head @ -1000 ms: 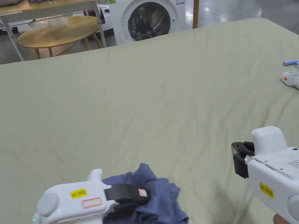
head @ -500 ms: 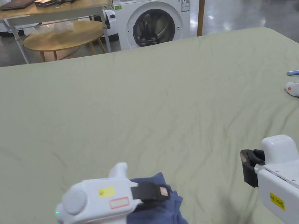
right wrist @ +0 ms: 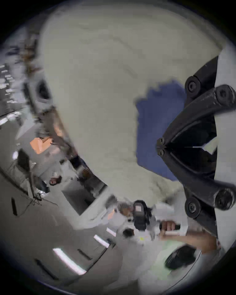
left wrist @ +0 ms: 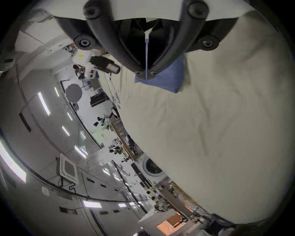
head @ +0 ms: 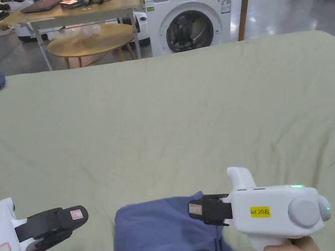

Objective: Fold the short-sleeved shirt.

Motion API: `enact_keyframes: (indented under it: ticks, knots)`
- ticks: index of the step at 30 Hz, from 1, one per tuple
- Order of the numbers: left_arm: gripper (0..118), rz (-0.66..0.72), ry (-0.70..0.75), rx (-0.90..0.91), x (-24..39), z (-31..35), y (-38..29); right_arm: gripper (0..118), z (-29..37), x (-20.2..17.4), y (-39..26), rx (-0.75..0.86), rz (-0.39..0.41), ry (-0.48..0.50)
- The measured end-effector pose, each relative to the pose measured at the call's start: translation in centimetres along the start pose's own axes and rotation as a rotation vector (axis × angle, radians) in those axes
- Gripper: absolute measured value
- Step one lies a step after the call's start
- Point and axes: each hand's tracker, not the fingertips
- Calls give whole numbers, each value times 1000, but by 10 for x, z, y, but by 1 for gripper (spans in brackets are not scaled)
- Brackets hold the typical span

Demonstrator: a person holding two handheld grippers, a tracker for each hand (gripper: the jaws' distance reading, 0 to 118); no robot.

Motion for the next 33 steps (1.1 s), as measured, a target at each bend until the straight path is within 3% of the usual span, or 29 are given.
enact_keyframes:
  ticks: [1, 2, 3, 4, 5, 7, 10, 16, 17, 18, 19, 20, 21, 24, 27, 33]
  knots:
    - [13, 31, 3, -8, -6, -1, -3, 0, -16, 9, -4, -62, -47, 12]
    - [62, 29, 25, -14, -13, -1, -5, 0, -31, 19, -8, -117, -63, -26]
    - [91, 28, 26, -38, -17, -4, -7, 0, -40, 28, -12, -146, -83, -45]
    - [106, 29, 34, -66, -20, -8, -10, 0, -46, 38, -16, -173, -113, -97]
    - [109, 17, 37, -91, -23, -11, -11, 0, -47, 48, -19, -167, -162, -66]
    - [109, -25, -36, -33, -33, -15, -10, 0, -39, 56, -19, -117, -264, 27]
    - [109, 58, -54, -109, -43, -36, -1, 0, -35, 49, -15, -139, -189, -17]
    - [109, 81, -12, -374, -66, -112, -4, 0, -30, 52, -14, -137, -211, -10]
    - [105, 90, -62, -384, -66, -123, -8, 0, -29, 52, -15, -132, -210, -8]
    - [92, 94, -116, -389, -64, -128, -9, 0, -28, 53, -15, -129, -211, -7]
    - [70, 120, -145, -368, -61, -133, -9, 0, -26, 54, -16, -124, -215, -8]
    - [37, 144, -176, -383, -62, -138, -11, 0, -24, 55, -17, -116, -214, -4]
    - [31, 137, -177, -399, -62, -144, -12, 0, -24, 56, -17, -112, -211, -3]
    - [28, 108, -50, -415, -68, -151, -19, 0, -21, 58, -18, -88, -215, -15]
    - [27, 181, -143, -374, -82, -143, -22, 0, -14, 49, -17, -64, -163, -61]
    - [26, 132, -100, -379, -67, -133, -17, 0, 36, 5, 6, 162, 49, -311]
